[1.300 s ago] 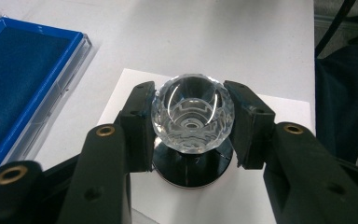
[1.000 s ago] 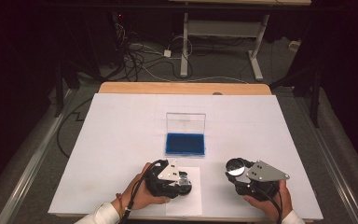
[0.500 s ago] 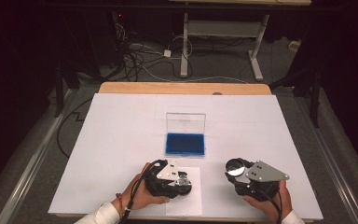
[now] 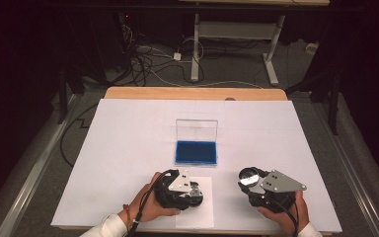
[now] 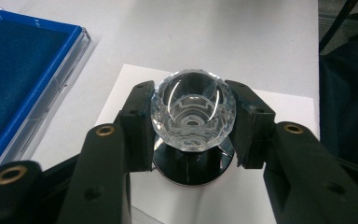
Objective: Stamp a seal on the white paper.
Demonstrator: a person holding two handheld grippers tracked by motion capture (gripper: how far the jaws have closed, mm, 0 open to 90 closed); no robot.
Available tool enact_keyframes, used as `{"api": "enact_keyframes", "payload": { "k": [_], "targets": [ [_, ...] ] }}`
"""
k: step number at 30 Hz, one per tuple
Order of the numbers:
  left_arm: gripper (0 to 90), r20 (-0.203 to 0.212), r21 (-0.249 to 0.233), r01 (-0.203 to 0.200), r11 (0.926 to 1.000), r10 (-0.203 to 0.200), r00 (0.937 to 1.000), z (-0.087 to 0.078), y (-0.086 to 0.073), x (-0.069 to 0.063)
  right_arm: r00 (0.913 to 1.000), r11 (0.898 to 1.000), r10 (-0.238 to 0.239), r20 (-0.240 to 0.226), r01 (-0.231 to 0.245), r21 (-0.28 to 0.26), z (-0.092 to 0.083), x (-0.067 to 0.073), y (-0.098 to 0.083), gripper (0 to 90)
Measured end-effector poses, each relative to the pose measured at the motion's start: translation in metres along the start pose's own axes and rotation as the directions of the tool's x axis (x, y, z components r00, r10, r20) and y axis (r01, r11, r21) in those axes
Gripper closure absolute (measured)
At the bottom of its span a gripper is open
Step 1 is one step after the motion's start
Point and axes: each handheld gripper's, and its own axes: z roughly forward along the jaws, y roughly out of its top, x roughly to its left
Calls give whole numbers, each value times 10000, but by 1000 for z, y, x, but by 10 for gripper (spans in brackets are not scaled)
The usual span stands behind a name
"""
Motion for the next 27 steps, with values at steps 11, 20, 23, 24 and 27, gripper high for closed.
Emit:
{"api": "enact_keyframes", "payload": {
  "k": [11,20,23,24,27],
  "targets": [
    [543,7,-17,-82,10000,82,10000,0,-1,1,10000,10000,-16,-25,17,19,0,0,-1,389],
    [543,-75,167,-132,9998,134,9999,0,1,0,10000,10000,-54,-41,54,0,0,0,0,389],
    [544,-185,174,-85,9998,88,9998,-1,2,-2,10000,10000,-29,-47,29,-54,-1,0,-1,389],
    [544,-119,208,-13,9998,15,9999,-1,2,-1,10000,10000,-40,-54,40,-44,-1,-1,-1,389],
    [544,-79,246,124,9996,-122,9999,-2,4,0,9999,9999,-126,-51,126,-87,-2,0,0,389]
  ]
}}
